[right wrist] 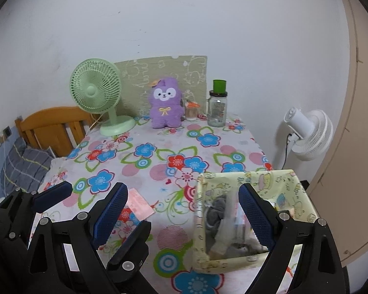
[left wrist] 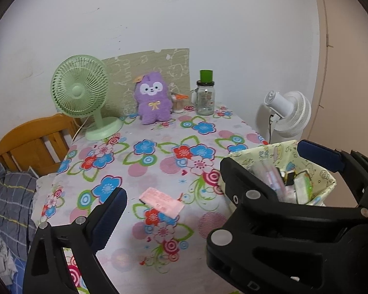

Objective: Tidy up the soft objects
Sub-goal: 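Withdraw both grippers and move the right gripper toward the pink paper packet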

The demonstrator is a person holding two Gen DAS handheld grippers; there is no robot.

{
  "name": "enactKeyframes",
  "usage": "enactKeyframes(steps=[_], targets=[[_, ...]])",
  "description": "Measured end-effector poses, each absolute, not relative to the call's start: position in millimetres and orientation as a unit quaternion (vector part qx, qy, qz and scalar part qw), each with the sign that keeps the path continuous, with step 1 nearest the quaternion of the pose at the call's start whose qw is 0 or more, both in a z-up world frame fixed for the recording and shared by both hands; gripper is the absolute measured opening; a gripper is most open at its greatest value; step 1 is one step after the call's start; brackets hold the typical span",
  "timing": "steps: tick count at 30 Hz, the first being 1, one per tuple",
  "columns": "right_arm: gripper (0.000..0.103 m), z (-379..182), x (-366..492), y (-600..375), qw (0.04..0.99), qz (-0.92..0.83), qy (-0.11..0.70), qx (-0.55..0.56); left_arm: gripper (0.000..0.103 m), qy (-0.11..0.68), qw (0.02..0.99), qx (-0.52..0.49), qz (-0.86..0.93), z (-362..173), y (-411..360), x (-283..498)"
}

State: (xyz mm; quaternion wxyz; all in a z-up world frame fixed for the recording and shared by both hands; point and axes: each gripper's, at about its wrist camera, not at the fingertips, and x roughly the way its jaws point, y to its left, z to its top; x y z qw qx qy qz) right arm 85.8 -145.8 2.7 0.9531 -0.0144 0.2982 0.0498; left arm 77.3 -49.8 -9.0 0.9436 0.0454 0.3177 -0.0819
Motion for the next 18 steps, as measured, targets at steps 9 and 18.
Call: enactKeyframes(steps=[9, 18], targets=[[0.094, -8, 101, -113, 0.948, 0.07, 0.309, -0.02, 0.099, 0.329, 0.941, 0.037, -0.065, -19, -18, 89], [0.094, -25, 119, -86, 0.941, 0.086, 0.326, -0.031, 0.099, 0.347, 0.936, 0.024, -0.056, -36, 8, 105]])
